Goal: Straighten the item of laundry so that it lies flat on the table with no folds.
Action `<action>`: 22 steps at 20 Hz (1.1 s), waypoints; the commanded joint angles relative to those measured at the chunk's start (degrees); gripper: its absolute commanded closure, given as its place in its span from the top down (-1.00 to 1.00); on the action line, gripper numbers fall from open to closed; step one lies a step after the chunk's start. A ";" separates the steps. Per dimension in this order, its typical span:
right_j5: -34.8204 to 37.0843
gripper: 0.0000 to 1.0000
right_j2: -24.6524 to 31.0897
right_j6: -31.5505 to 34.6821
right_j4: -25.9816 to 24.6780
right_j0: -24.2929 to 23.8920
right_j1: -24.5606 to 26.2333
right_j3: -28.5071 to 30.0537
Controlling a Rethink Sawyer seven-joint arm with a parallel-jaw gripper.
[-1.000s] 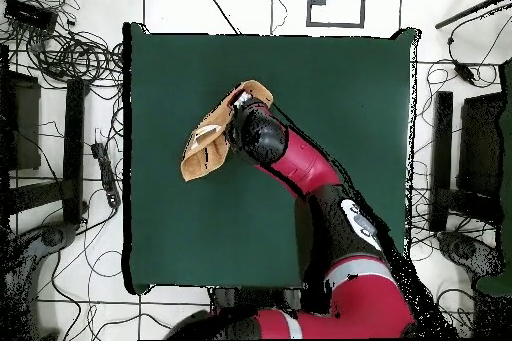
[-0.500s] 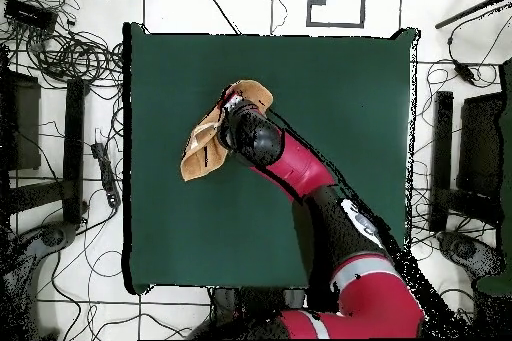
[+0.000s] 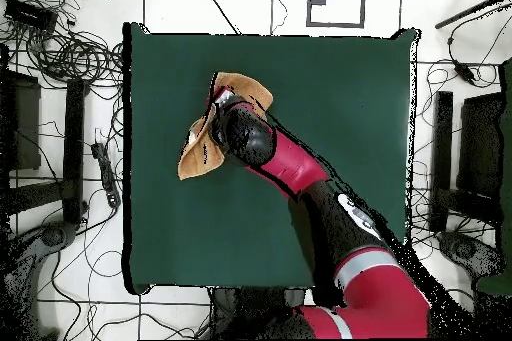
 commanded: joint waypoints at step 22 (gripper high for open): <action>-11.29 1.00 12.36 11.90 -12.11 -3.47 8.45 0.43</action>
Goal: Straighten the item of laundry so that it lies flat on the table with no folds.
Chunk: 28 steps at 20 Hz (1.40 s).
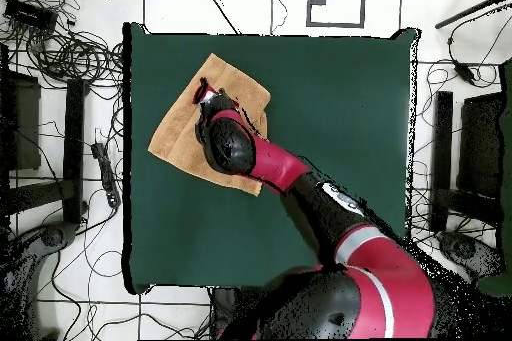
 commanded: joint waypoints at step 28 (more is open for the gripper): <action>43.73 1.00 -28.12 6.79 0.85 17.40 -11.04 -6.30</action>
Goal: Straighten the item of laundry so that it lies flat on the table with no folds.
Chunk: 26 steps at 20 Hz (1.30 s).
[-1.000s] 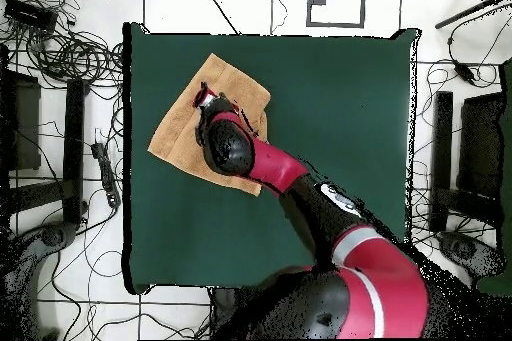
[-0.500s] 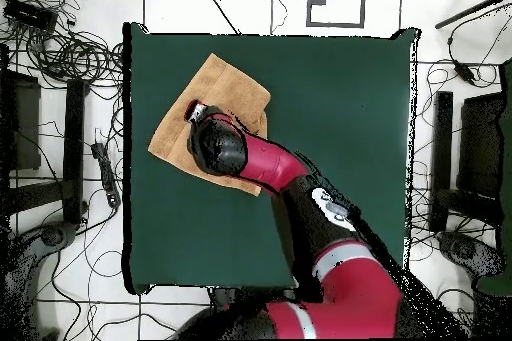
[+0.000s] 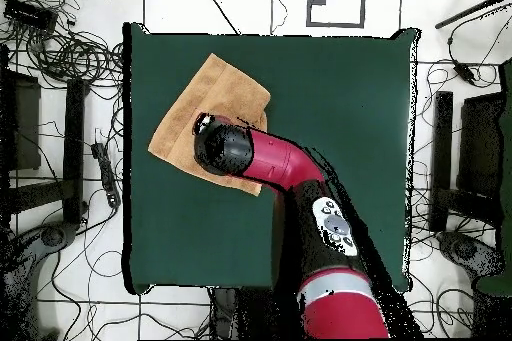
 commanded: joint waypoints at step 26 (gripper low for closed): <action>7.06 1.00 -5.72 3.75 -12.48 2.58 8.88 -4.41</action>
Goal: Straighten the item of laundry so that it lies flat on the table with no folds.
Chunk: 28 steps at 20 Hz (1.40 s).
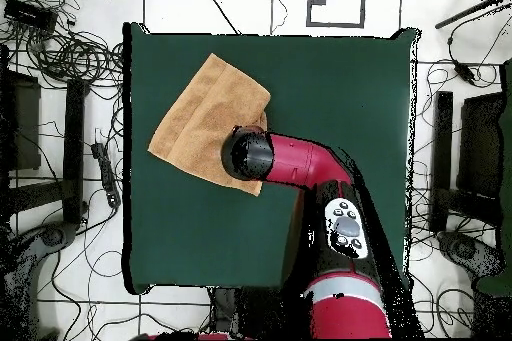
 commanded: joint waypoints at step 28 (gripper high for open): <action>7.54 -1.00 4.09 1.90 -1.78 0.34 10.41 -0.70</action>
